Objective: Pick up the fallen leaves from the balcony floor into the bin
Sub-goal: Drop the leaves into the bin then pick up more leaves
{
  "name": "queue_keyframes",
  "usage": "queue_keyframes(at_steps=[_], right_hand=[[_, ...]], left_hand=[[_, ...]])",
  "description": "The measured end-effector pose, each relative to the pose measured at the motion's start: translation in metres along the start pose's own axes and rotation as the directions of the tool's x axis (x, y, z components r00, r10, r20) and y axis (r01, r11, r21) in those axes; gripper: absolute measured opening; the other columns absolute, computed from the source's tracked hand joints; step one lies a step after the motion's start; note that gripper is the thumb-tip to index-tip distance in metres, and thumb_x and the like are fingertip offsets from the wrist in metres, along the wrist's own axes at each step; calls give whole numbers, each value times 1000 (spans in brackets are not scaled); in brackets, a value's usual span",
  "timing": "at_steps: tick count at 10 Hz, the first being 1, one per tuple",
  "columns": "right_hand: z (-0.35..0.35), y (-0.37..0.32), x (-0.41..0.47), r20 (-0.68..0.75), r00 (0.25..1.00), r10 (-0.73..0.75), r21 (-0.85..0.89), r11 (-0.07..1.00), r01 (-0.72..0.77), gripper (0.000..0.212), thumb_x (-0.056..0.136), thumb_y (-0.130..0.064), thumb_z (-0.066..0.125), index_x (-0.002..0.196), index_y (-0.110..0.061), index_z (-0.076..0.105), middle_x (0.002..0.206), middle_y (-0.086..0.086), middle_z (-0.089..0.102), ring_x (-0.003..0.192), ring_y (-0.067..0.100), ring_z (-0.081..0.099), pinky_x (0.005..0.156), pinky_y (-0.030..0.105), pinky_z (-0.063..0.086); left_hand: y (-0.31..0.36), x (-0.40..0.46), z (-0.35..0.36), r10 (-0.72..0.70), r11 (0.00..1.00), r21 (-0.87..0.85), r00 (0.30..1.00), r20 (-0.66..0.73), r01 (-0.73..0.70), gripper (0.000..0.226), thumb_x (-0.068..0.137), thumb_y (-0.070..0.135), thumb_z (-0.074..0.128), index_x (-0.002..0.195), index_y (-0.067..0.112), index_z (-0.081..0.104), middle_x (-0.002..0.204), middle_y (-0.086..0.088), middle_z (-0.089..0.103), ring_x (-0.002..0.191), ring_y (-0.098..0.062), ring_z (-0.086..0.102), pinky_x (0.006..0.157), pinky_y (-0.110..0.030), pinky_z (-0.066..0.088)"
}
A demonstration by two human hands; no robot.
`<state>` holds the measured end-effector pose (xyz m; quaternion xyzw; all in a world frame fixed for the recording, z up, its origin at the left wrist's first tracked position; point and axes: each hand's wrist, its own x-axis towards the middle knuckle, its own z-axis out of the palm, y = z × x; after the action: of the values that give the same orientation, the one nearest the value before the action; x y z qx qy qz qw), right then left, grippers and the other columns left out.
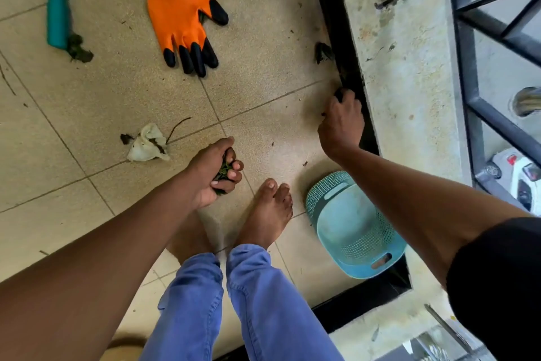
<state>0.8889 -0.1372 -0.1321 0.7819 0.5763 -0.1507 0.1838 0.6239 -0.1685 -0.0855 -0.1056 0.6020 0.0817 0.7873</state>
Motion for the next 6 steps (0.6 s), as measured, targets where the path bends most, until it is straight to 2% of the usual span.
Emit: queue_keyframes(at_steps=[1,2,3,4,5,6], right_hand=[[-1,-4,3,55,997,-46,-19,999,47,31,82,8,65,111,0,61,131,20,42,107,38,49,76,44,55],[-3,-6,11,69,998,-14,21,1000,13,25,84,9,60,107,1,63,127,20,45,106,39,51,79,46,53],[-10,-5,19,59,997,-49,87,995,44,24,84,9,55,104,1,65,115,21,57,99,37,58,75,41,47],[-24,-11,31,-75,995,-68,198,977,82,34,78,14,54,107,-2,61,97,17,63,83,33,61,67,38,47],[-35,-24,53,-165,985,-45,301,949,94,40,81,11,55,114,-10,47,88,7,63,74,27,61,64,41,53],[-36,-32,76,-161,986,-45,337,936,98,63,82,9,60,135,-19,40,100,5,66,80,23,63,70,39,57]], left_hand=[[5,2,3,-3,1000,-6,1000,9,3,46,104,40,47,65,18,38,60,-1,42,45,-9,34,28,-13,16],[6,0,-2,-14,1000,6,1000,-4,14,46,104,40,47,65,18,39,60,-1,43,45,-9,34,28,-13,15],[5,-1,-10,-18,1000,13,999,-28,19,46,104,40,48,65,18,39,60,-1,43,44,-9,34,29,-13,14],[6,-2,-19,-23,1000,8,999,-39,24,45,104,40,49,66,18,38,62,-1,42,45,-9,33,29,-12,14],[7,-2,-28,-29,1000,5,999,-37,29,45,103,41,49,66,18,38,63,-1,41,45,-9,33,28,-12,15],[8,-3,-32,-32,999,-6,999,-32,32,45,103,40,49,66,18,38,63,-1,41,46,-9,33,28,-12,15]])
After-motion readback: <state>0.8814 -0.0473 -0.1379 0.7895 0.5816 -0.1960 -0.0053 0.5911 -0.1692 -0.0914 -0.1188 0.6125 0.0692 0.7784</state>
